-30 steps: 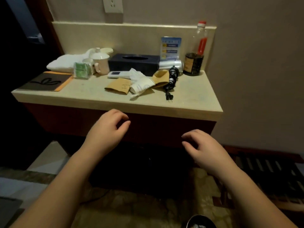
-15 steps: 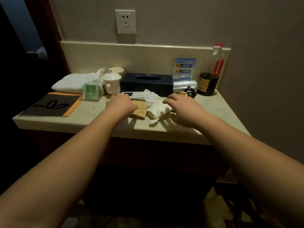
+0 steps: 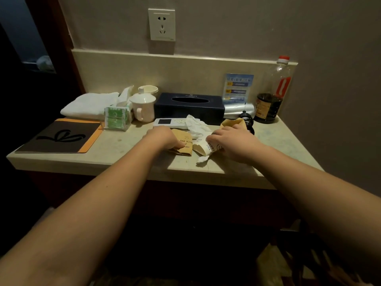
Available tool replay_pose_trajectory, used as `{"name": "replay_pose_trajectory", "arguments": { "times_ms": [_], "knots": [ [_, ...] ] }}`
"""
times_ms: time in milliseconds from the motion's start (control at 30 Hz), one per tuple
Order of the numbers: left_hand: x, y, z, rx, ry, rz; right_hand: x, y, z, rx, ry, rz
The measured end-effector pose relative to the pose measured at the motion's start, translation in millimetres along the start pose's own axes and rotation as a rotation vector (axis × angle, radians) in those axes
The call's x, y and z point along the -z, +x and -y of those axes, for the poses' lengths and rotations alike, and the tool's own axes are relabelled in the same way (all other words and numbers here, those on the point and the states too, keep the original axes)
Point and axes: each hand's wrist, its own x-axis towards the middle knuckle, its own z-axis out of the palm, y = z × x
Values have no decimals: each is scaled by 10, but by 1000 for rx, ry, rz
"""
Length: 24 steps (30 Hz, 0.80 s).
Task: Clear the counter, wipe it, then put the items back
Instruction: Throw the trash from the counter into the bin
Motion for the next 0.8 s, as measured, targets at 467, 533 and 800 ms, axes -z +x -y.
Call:
{"name": "replay_pose_trajectory", "arguments": {
  "times_ms": [467,533,800],
  "knots": [
    [156,-53,91,-55,-587,-65,-6,87,-45,-66,39,-192],
    [172,-42,151,-83,-697,-98,76,88,-83,-107,98,-248],
    [57,-158,185,-179,-1254,-21,430,190,51,-341,1150,-265]
  ]
}}
